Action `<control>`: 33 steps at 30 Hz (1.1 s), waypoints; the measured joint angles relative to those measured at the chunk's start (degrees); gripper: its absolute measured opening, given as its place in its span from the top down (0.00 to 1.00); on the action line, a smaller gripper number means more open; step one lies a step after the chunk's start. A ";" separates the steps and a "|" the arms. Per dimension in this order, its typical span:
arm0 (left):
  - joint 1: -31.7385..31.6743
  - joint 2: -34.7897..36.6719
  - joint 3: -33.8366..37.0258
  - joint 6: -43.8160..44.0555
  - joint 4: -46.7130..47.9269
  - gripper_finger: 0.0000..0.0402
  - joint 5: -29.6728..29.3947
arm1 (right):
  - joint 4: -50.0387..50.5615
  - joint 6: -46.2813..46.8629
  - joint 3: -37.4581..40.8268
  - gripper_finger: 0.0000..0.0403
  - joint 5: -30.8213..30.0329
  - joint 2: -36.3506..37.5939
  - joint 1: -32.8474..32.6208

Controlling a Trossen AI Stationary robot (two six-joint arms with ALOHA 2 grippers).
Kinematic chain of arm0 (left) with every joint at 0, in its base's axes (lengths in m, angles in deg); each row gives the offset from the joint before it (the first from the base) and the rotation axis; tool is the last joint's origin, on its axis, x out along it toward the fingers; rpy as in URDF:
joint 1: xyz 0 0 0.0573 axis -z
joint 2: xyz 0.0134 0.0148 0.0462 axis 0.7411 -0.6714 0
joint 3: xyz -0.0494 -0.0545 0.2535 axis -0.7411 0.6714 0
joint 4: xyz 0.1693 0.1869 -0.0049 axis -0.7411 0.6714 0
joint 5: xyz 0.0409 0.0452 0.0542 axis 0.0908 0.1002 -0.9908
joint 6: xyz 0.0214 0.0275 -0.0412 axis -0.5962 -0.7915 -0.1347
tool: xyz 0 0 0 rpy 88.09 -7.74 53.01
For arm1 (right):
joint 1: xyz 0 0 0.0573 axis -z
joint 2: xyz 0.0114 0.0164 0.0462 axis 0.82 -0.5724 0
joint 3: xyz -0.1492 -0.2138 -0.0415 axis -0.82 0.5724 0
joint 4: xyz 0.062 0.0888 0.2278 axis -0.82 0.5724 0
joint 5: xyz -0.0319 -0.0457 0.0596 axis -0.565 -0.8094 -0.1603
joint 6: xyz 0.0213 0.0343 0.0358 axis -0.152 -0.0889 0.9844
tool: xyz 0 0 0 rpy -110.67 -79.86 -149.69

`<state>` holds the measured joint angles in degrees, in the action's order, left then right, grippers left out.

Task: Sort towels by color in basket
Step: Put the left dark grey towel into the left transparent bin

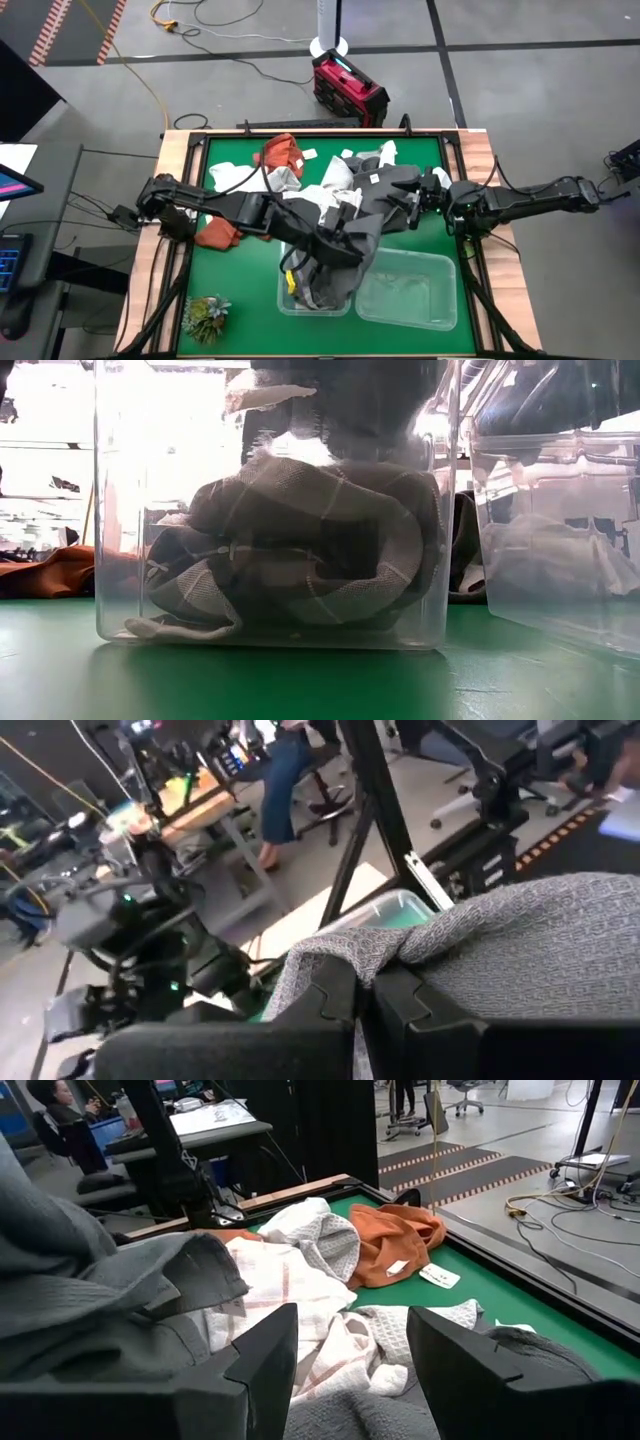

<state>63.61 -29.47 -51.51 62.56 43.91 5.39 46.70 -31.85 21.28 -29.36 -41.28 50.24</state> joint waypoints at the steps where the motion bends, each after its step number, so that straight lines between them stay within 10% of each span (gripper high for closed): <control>1: -0.02 0.00 0.06 0.50 0.76 1.00 -0.03 | 0.02 0.00 0.00 0.46 0.00 0.00 -0.07; 20: 1.29 0.09 0.08 24.06 49.98 1.00 4.15 | 1.68 1.68 -0.02 0.46 0.00 -0.02 -0.07; 33: 1.29 0.09 0.08 20.64 34.15 1.00 2.54 | 1.69 2.08 -0.02 0.46 0.00 -0.02 -0.05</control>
<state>64.90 -29.38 -51.42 83.20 78.06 7.93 48.40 -29.77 21.26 -29.35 -41.30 50.20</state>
